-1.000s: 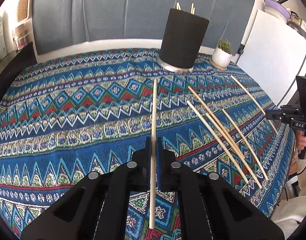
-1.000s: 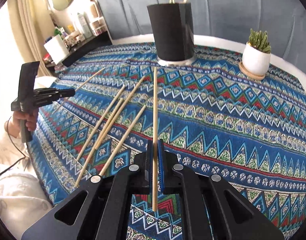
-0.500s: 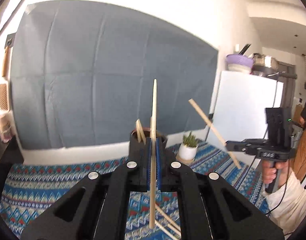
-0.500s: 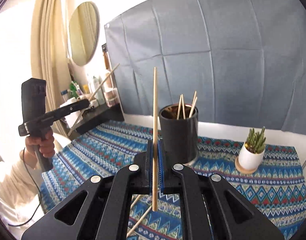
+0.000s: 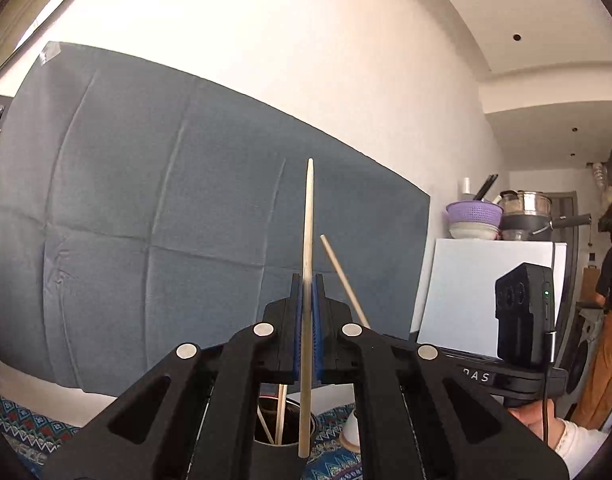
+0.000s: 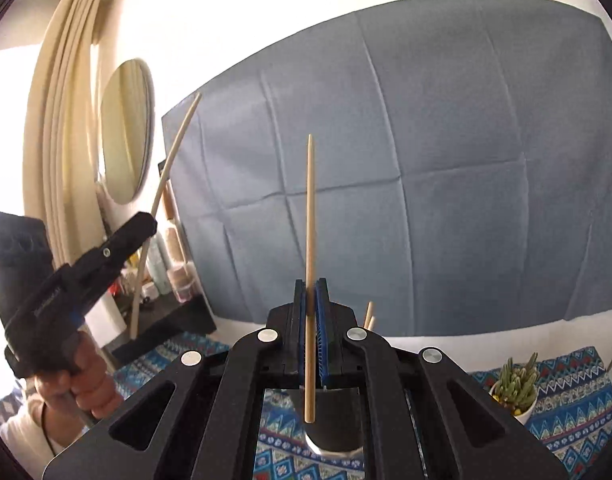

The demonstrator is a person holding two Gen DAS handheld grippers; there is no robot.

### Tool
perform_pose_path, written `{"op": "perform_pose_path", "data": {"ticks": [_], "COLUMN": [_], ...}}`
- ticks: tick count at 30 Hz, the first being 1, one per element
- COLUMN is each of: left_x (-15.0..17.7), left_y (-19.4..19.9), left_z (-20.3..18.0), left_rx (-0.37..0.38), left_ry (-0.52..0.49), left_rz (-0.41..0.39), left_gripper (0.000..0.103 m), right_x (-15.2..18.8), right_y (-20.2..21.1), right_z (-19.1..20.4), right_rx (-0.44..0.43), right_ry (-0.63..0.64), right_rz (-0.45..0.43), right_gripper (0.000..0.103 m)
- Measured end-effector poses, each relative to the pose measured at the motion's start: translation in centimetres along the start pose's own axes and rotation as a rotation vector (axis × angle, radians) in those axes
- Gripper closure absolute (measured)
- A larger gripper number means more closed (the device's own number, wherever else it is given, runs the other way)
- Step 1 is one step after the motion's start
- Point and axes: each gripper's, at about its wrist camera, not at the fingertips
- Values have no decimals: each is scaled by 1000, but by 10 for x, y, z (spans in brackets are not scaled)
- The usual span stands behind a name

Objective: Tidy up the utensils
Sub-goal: 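Lift the chopstick with the right gripper and lower it into the holder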

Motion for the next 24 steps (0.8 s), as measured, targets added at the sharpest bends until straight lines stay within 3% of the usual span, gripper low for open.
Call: {"op": "perform_pose_path", "data": {"ticks": [6,13,18,24], "left_x": [23,59,80,90], "left_y": [-41,-68,-78,-87], "left_z": [28,31,38,41], "left_rx": [-90,-99,-145,-167], "left_ry": [132,159,193,197], "left_rz": [35,84,112,126], "left_gripper": [98,98,98,98], "right_x": [-1,23,37,48], "right_y": [-27,-57,-67,-76], "right_z": [-22,-41,-47,-43], "right_rx": [17,49,76,75], "right_ry": [-90,-145,-143,-148], "right_rz": [-123,-129,-138,-118], "right_gripper": [98,98,98,98]}}
Point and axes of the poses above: each gripper's, at about its wrist camera, not at the fingertips, and y roughly against the way its jaws point, z to its left, x to its underside, and after that the axes turned 3 degrees about -z, right-handed
